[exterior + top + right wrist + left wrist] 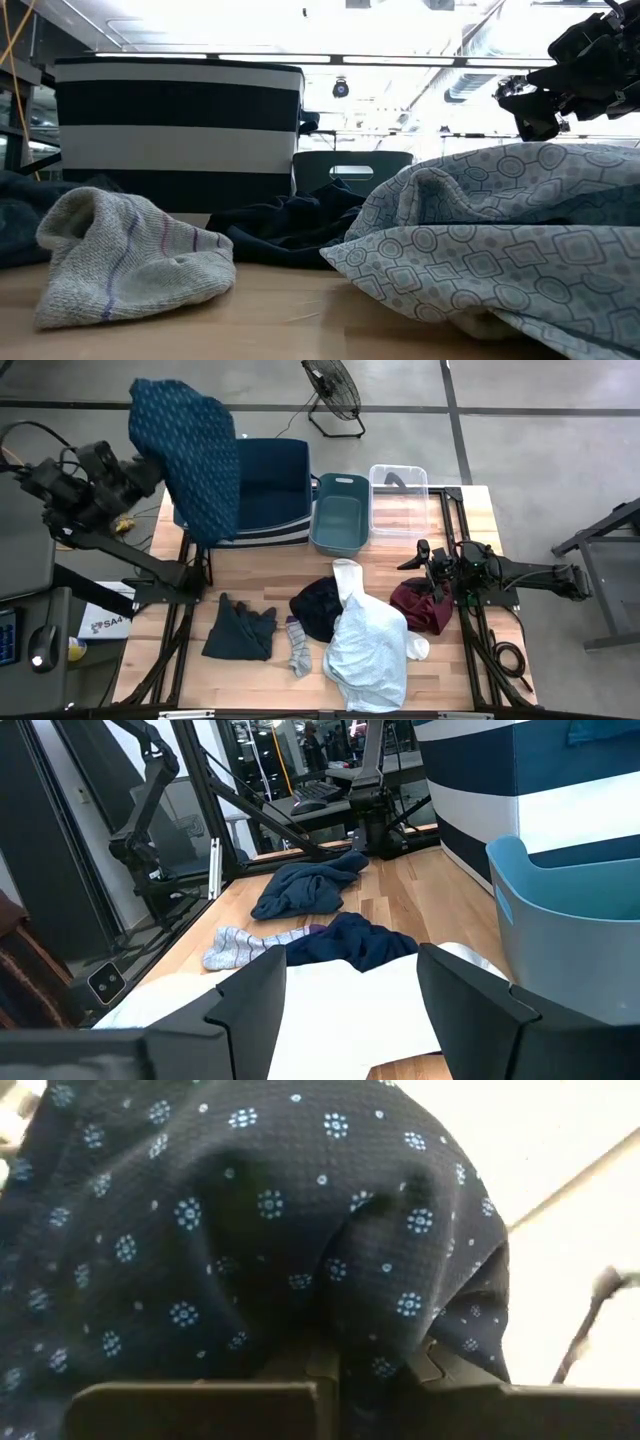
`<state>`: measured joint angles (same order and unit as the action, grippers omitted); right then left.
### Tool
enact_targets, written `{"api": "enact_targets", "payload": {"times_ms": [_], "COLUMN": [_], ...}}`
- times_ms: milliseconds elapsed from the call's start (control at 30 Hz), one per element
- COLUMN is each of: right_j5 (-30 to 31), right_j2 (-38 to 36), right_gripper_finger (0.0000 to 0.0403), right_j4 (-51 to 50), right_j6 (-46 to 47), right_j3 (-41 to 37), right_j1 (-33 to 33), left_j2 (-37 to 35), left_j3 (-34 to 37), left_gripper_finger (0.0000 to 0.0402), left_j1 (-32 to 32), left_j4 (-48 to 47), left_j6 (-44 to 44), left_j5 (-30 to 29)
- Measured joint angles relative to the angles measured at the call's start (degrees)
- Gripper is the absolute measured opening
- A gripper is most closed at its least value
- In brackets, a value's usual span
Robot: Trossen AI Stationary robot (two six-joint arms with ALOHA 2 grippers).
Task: Pick & Place Cloths
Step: Put the blue shirt into the dark blue bin
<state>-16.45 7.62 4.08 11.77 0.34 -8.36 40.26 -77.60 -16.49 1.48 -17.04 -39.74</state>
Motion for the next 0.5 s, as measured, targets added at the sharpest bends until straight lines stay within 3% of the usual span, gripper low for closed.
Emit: {"api": "enact_targets", "payload": {"times_ms": [67,300,500], "right_j5": [0.0,0.0,0.0], "right_j2": [0.0,0.0,0.0], "right_gripper_finger": [0.0217,0.0217,0.0217], "right_j4": [0.0,0.0,0.0], "right_j6": [0.0,0.0,0.0], "right_j3": [0.0,0.0,0.0], "right_j1": [0.0,0.0,0.0], "left_j2": [0.0,0.0,1.7], "left_j3": [0.0,0.0,0.0], "left_gripper_finger": [0.0027,0.0027,0.0027], "left_j1": [0.0,0.0,0.0], "left_j4": [1.7,3.2,2.8], "left_j6": [-1.2,-1.3,7.7], "left_j5": [-3.2,-5.3,-14.2]}}
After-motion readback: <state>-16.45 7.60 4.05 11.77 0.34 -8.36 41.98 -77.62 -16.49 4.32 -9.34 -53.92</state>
